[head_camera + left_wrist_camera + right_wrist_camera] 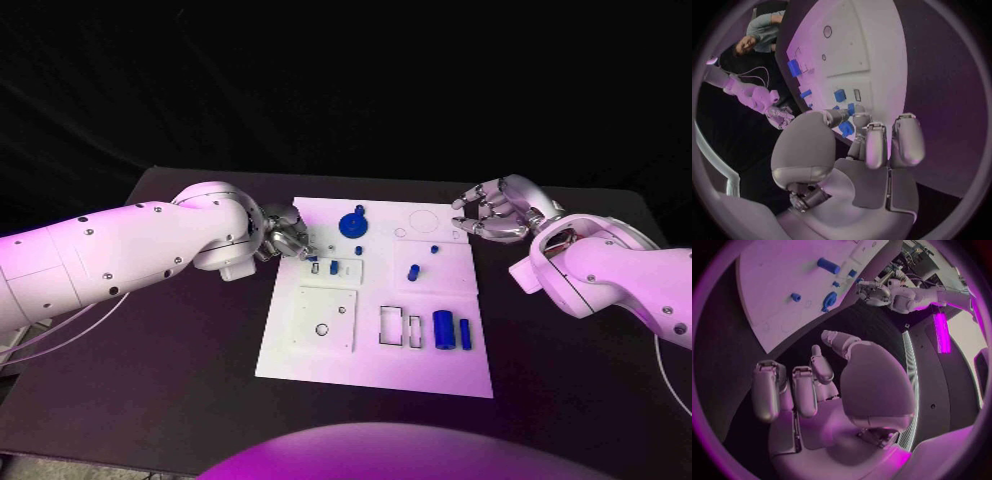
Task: Assemble the parts on the task board
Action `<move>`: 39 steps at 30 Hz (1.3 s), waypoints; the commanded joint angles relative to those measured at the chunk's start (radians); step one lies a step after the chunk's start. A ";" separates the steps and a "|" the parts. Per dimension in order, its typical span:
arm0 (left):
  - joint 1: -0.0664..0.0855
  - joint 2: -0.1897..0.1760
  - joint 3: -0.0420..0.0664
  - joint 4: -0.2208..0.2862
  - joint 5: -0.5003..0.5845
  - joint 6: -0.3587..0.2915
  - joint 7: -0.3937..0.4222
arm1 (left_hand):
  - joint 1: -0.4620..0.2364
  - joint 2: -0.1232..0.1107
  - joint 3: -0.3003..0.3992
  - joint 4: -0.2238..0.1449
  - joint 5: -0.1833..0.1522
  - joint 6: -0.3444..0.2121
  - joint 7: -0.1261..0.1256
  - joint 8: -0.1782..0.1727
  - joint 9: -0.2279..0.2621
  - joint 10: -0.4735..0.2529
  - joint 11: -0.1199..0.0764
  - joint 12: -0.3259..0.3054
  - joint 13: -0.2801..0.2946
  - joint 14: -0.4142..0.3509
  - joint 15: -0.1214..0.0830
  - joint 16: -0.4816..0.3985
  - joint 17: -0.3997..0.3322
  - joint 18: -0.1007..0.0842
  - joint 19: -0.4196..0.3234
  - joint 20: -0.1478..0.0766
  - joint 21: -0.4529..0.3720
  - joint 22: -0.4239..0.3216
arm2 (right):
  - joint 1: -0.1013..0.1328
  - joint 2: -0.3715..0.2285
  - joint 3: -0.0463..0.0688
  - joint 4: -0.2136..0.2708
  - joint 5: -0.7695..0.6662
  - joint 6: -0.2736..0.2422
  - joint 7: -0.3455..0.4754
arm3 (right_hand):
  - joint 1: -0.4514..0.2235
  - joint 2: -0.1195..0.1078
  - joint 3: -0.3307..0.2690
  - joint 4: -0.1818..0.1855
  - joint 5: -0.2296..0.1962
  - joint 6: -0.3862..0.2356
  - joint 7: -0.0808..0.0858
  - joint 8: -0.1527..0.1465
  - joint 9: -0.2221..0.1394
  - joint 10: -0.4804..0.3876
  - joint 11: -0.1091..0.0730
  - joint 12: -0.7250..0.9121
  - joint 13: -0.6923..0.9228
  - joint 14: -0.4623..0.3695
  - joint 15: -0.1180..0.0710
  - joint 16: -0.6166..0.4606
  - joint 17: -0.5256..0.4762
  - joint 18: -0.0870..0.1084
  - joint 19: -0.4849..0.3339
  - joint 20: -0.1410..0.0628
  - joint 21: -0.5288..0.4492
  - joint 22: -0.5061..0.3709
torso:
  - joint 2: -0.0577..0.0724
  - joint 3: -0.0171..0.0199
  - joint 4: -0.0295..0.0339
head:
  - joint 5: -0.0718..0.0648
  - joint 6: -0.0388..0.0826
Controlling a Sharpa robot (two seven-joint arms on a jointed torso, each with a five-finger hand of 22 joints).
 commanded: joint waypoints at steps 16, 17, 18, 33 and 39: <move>0.065 0.099 0.003 -0.138 -0.185 0.385 0.146 | 0.022 0.013 0.090 -0.093 -0.043 -0.015 0.004 0.004 0.001 -0.020 0.004 -0.016 -0.019 0.044 0.007 -0.004 0.005 -0.004 -0.011 0.004 -0.007 -0.005 | -0.001 0.003 0.000 -0.002 -0.007 0.010 0.000 | -0.012 0.001 0.006 -0.003 0.003 -0.005 0.000 0.008 0.002 -0.003 -0.003 -0.005 0.000 0.060 -0.001 -0.006 0.079 0.016 0.005 0.001 -0.008 0.170 | 0.000 0.0003 -0.0008 | 0.001 -0.007; 0.066 0.101 0.003 -0.141 -0.191 0.389 0.148 | 0.023 0.013 0.090 -0.094 -0.044 -0.015 0.004 0.004 0.001 -0.020 0.004 -0.016 -0.019 0.044 0.007 -0.004 0.005 -0.004 -0.011 0.004 -0.007 -0.005 | -0.001 0.004 0.000 -0.002 -0.007 0.009 0.000 | -0.012 0.001 0.006 -0.003 0.003 -0.005 0.000 0.008 0.002 -0.003 -0.003 -0.005 0.000 0.060 -0.001 -0.006 0.079 0.016 0.005 0.001 -0.008 0.170 | 0.000 0.0005 -0.0001 | 0.001 -0.007; 0.067 0.104 0.003 -0.143 -0.196 0.389 0.149 | 0.024 0.012 0.090 -0.095 -0.043 -0.016 0.004 0.004 0.001 -0.020 0.004 -0.016 -0.017 0.044 0.007 -0.004 0.006 -0.004 -0.011 0.005 -0.007 -0.005 | -0.001 0.004 0.000 -0.002 -0.007 0.009 0.000 | -0.012 0.001 0.006 -0.003 0.003 -0.005 0.000 0.008 0.002 -0.003 -0.003 -0.005 0.000 0.060 -0.001 -0.006 0.079 0.016 0.005 0.001 -0.008 0.170 | 0.000 0.0001 0.0005 | 0.000 -0.009; 0.069 0.117 -0.013 -0.128 -0.194 0.298 0.067 | 0.040 0.011 0.101 -0.109 -0.042 -0.008 0.002 0.007 0.003 0.009 0.002 0.010 0.025 0.045 0.006 -0.003 0.007 -0.006 -0.007 0.005 -0.001 0.007 | -0.003 0.007 0.000 -0.003 -0.007 0.007 0.001 | -0.012 0.001 0.006 -0.003 0.003 -0.005 0.000 0.008 0.002 -0.003 -0.003 -0.005 0.000 0.060 -0.001 -0.006 0.079 0.016 0.005 0.001 -0.008 0.170 | -0.002 -0.0018 0.0012 | 0.007 -0.013; 0.067 0.115 -0.018 -0.114 -0.177 0.269 0.039 | 0.041 0.012 0.106 -0.111 -0.042 -0.006 0.002 0.008 0.004 0.013 0.001 0.013 0.030 0.045 0.005 -0.003 0.007 -0.006 -0.006 0.005 0.000 0.009 | -0.004 0.008 0.000 -0.004 -0.007 0.006 0.002 | -0.012 0.001 0.006 -0.003 0.003 -0.005 0.000 0.008 0.002 -0.003 -0.003 -0.005 0.000 0.060 -0.001 -0.006 0.079 0.016 0.005 0.001 -0.008 0.170 | -0.003 -0.0006 0.0011 | 0.008 -0.012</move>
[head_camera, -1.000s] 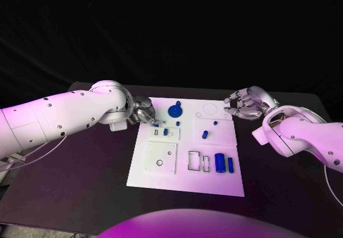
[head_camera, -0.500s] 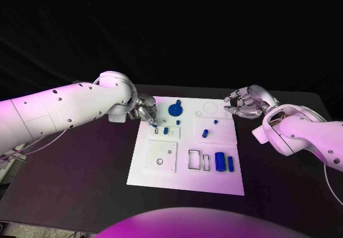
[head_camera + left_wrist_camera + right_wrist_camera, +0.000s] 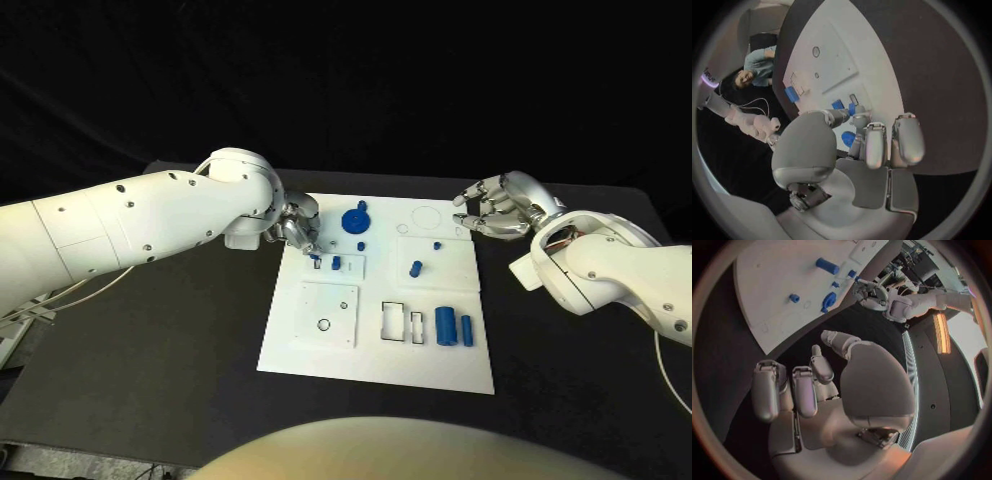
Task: Assemble the parts on the task board
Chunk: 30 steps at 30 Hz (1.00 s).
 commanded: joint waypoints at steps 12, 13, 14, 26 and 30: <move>-0.007 -0.006 -0.013 0.029 0.046 -0.061 -0.095 | 0.012 0.005 0.119 -0.109 0.005 0.008 -0.004 0.009 0.003 0.016 0.000 0.012 0.011 0.045 0.004 -0.003 0.008 -0.006 -0.002 0.000 0.004 0.001 | -0.003 0.001 0.000 0.000 -0.007 0.003 0.003 | -0.013 0.003 0.004 0.000 0.003 -0.006 0.000 0.005 0.001 -0.003 -0.003 -0.005 -0.001 0.060 -0.001 -0.007 0.079 0.016 0.005 0.001 -0.004 0.169 | 0.001 0.0007 -0.0005 | 0.003 0.002; -0.008 -0.006 -0.014 0.030 0.047 -0.058 -0.097 | 0.012 0.005 0.119 -0.109 0.005 0.008 -0.004 0.009 0.003 0.016 0.000 0.012 0.011 0.045 0.004 -0.003 0.008 -0.006 -0.002 0.000 0.004 0.000 | -0.003 0.001 0.000 0.000 -0.007 0.003 0.003 | -0.013 0.003 0.004 0.000 0.003 -0.006 0.000 0.005 0.001 -0.003 -0.003 -0.005 -0.001 0.060 -0.001 -0.007 0.079 0.016 0.005 0.001 -0.004 0.169 | 0.001 0.0007 -0.0006 | 0.003 0.002; -0.009 -0.006 -0.015 0.031 0.047 -0.055 -0.098 | 0.012 0.004 0.120 -0.109 0.005 0.009 -0.004 0.010 0.004 0.016 0.000 0.012 0.011 0.045 0.004 -0.003 0.008 -0.006 -0.002 0.000 0.004 0.000 | -0.003 0.001 0.000 0.001 -0.007 0.003 0.003 | -0.013 0.003 0.004 0.000 0.003 -0.006 0.000 0.005 0.001 -0.003 -0.003 -0.005 -0.001 0.060 -0.001 -0.007 0.079 0.016 0.005 0.001 -0.004 0.169 | 0.001 0.0011 -0.0007 | 0.003 0.002; -0.016 -0.009 -0.020 0.039 0.040 -0.051 -0.106 | 0.010 0.000 0.130 -0.114 0.006 0.010 -0.005 0.011 0.006 0.018 -0.001 0.014 0.013 0.045 0.003 -0.003 0.008 -0.006 -0.002 -0.001 0.004 0.000 | -0.003 0.000 0.000 0.001 -0.007 0.003 0.003 | -0.013 0.003 0.004 0.000 0.003 -0.006 0.000 0.005 0.001 -0.003 -0.003 -0.005 -0.001 0.060 -0.001 -0.007 0.079 0.016 0.005 0.001 -0.004 0.169 | 0.001 -0.0001 -0.0001 | 0.003 0.001; -0.020 -0.008 -0.021 0.042 0.040 -0.061 -0.106 | 0.009 0.000 0.131 -0.114 0.006 0.010 -0.005 0.012 0.006 0.019 -0.001 0.015 0.015 0.045 0.003 -0.003 0.008 -0.005 -0.002 -0.001 0.004 0.000 | -0.003 0.000 0.000 0.001 -0.007 0.003 0.003 | -0.013 0.003 0.004 0.000 0.003 -0.006 0.000 0.005 0.001 -0.003 -0.003 -0.005 -0.001 0.060 -0.001 -0.007 0.079 0.016 0.005 0.001 -0.004 0.169 | 0.002 0.0002 -0.0007 | 0.003 0.002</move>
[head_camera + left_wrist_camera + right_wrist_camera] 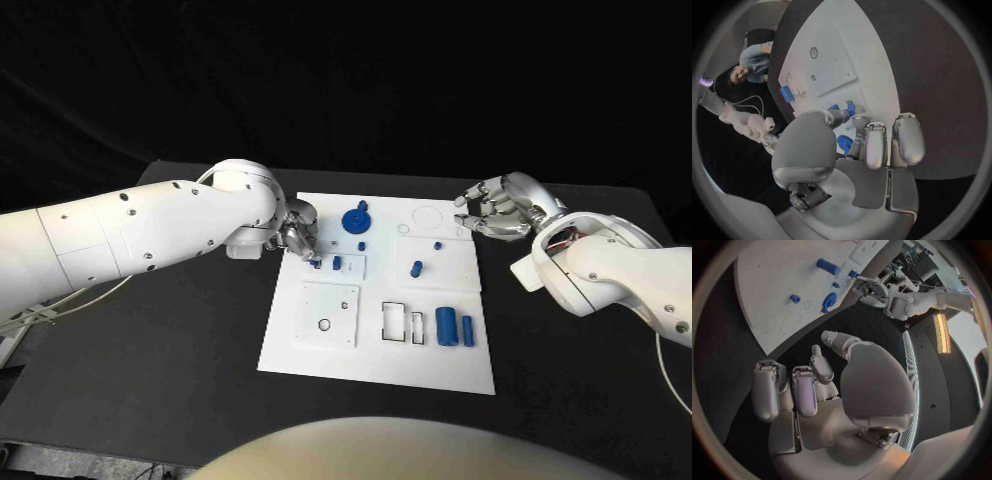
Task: Assemble the parts on the task board
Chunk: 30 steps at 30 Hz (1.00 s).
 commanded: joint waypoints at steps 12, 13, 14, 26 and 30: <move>-0.009 0.001 -0.003 0.011 0.000 -0.042 -0.013 | 0.004 -0.002 0.132 -0.121 0.005 0.008 -0.005 0.006 0.004 0.014 -0.003 0.009 0.008 0.045 0.002 -0.003 0.009 -0.005 -0.002 -0.001 0.003 -0.002 | -0.001 0.000 0.000 0.001 -0.007 0.004 0.003 | -0.008 -0.003 0.004 0.000 0.003 -0.006 0.000 0.005 0.001 -0.003 -0.003 -0.005 -0.001 0.060 -0.001 -0.003 0.079 0.016 0.005 0.001 -0.004 0.169 | 0.000 0.0005 -0.0008 | 0.000 0.001; -0.009 0.000 -0.003 0.012 -0.001 -0.045 -0.013 | 0.002 -0.003 0.134 -0.121 0.005 0.009 -0.005 0.007 0.004 0.015 -0.003 0.010 0.010 0.045 0.002 -0.003 0.008 -0.005 -0.002 -0.002 0.003 -0.002 | -0.001 0.000 0.000 0.001 -0.007 0.004 0.003 | -0.008 -0.003 0.004 0.000 0.003 -0.006 0.000 0.005 0.001 -0.003 -0.003 -0.005 -0.001 0.060 -0.001 -0.003 0.079 0.016 0.005 0.001 -0.004 0.169 | 0.000 0.0009 -0.0010 | 0.000 0.001; -0.009 0.000 -0.003 0.012 -0.002 -0.048 -0.013 | 0.002 -0.003 0.136 -0.122 0.005 0.009 -0.006 0.007 0.005 0.017 -0.003 0.012 0.012 0.045 0.002 -0.003 0.009 -0.006 -0.002 -0.002 0.004 -0.001 | -0.001 0.000 0.000 0.001 -0.007 0.004 0.003 | -0.008 -0.003 0.004 0.000 0.003 -0.006 0.000 0.005 0.001 -0.003 -0.003 -0.005 -0.001 0.060 -0.001 -0.003 0.079 0.016 0.005 0.001 -0.004 0.169 | 0.000 0.0004 -0.0013 | 0.000 0.001; -0.010 -0.003 -0.003 0.021 -0.003 -0.046 -0.014 | -0.001 -0.004 0.142 -0.124 0.005 0.010 -0.006 0.009 0.007 0.019 -0.004 0.013 0.014 0.045 0.001 -0.003 0.008 -0.006 -0.001 -0.002 0.004 0.000 | -0.001 -0.001 0.000 0.002 -0.007 0.004 0.002 | -0.008 -0.003 0.004 0.000 0.003 -0.006 0.000 0.005 0.001 -0.003 -0.003 -0.005 -0.001 0.060 -0.001 -0.003 0.079 0.016 0.005 0.001 -0.004 0.169 | 0.001 -0.0001 0.0001 | -0.002 0.000; -0.010 -0.004 -0.003 0.023 0.003 -0.038 -0.015 | -0.013 -0.007 0.150 -0.122 0.005 0.013 -0.007 0.012 0.010 0.018 -0.004 0.012 0.011 0.045 0.001 -0.003 0.008 -0.005 -0.002 -0.003 0.003 -0.002 | -0.001 -0.001 0.000 0.002 -0.007 0.003 0.002 | -0.008 -0.003 0.004 0.000 0.003 -0.006 0.000 0.005 0.001 -0.003 -0.003 -0.005 -0.001 0.060 -0.001 -0.003 0.079 0.016 0.005 0.001 -0.004 0.169 | 0.000 0.0000 0.0004 | -0.003 -0.001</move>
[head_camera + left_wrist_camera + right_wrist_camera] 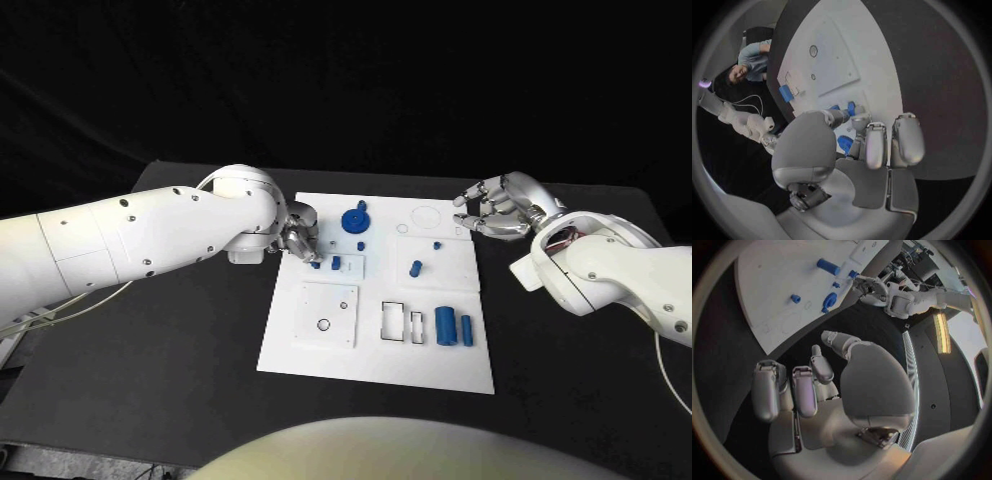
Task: Assemble the parts on the task board
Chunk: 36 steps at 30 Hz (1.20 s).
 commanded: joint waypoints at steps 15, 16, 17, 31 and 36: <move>0.000 -0.002 0.000 0.002 0.016 0.020 -0.004 | -0.085 -0.027 0.127 -0.100 0.000 0.013 -0.016 0.008 0.011 0.003 -0.004 -0.003 -0.010 0.045 -0.003 -0.003 0.008 -0.005 -0.002 -0.006 0.001 -0.003 | -0.001 0.000 0.000 0.001 -0.007 0.003 0.003 | -0.008 -0.002 0.004 0.000 0.003 -0.006 0.000 0.006 0.001 -0.003 -0.003 -0.005 -0.001 0.060 -0.001 -0.003 0.079 0.016 0.005 0.001 -0.004 0.169 | 0.000 -0.0001 0.0005 | 0.000 -0.003; 0.000 -0.002 0.000 0.001 0.017 0.020 -0.004 | -0.088 -0.027 0.125 -0.098 0.000 0.014 -0.017 0.007 0.011 0.003 -0.004 -0.003 -0.009 0.045 -0.003 -0.003 0.008 -0.005 -0.002 -0.006 0.001 -0.003 | -0.001 0.000 0.000 0.001 -0.007 0.003 0.003 | -0.008 -0.002 0.004 0.000 0.003 -0.006 0.000 0.006 0.001 -0.003 -0.003 -0.005 -0.001 0.060 -0.001 -0.003 0.079 0.016 0.005 0.001 -0.004 0.169 | 0.000 0.0002 0.0004 | 0.000 -0.003; 0.000 -0.002 0.000 0.001 0.019 0.019 -0.004 | -0.095 -0.029 0.121 -0.094 0.000 0.015 -0.017 0.007 0.011 0.003 -0.004 -0.004 -0.010 0.045 -0.003 -0.003 0.008 -0.005 -0.002 -0.007 0.001 -0.002 | -0.001 0.000 0.000 0.001 -0.007 0.003 0.003 | -0.008 -0.002 0.004 0.000 0.003 -0.006 0.000 0.006 0.001 -0.003 -0.003 -0.005 -0.001 0.060 -0.001 -0.003 0.079 0.016 0.005 0.001 -0.004 0.169 | 0.000 0.0002 0.0005 | 0.000 -0.003; 0.000 -0.001 0.000 -0.001 0.027 0.003 -0.003 | -0.183 -0.054 0.036 -0.027 -0.001 0.034 -0.021 -0.005 0.009 0.003 -0.007 -0.002 -0.009 0.045 -0.005 -0.003 0.009 -0.006 0.000 -0.009 0.000 0.000 | -0.001 -0.001 0.000 0.001 -0.007 0.001 0.003 | -0.010 -0.002 0.005 -0.002 0.003 -0.008 0.000 0.009 0.001 -0.005 -0.003 -0.006 -0.003 0.060 -0.001 -0.004 0.077 0.017 0.004 0.000 -0.008 0.168 | 0.000 0.0004 -0.0004 | 0.000 -0.004; 0.000 -0.001 0.000 -0.003 0.030 0.000 -0.003 | -0.196 -0.059 0.013 -0.013 -0.001 0.037 -0.021 -0.010 0.008 0.001 -0.007 -0.004 -0.011 0.045 -0.006 -0.003 0.009 -0.006 0.000 -0.009 0.000 0.000 | -0.001 -0.002 0.000 0.001 -0.007 0.001 0.003 | -0.010 -0.002 0.005 -0.002 0.003 -0.008 0.000 0.009 0.001 -0.005 -0.003 -0.006 -0.003 0.060 -0.001 -0.004 0.077 0.017 0.004 0.000 -0.007 0.169 | 0.000 0.0006 0.0003 | -0.001 -0.005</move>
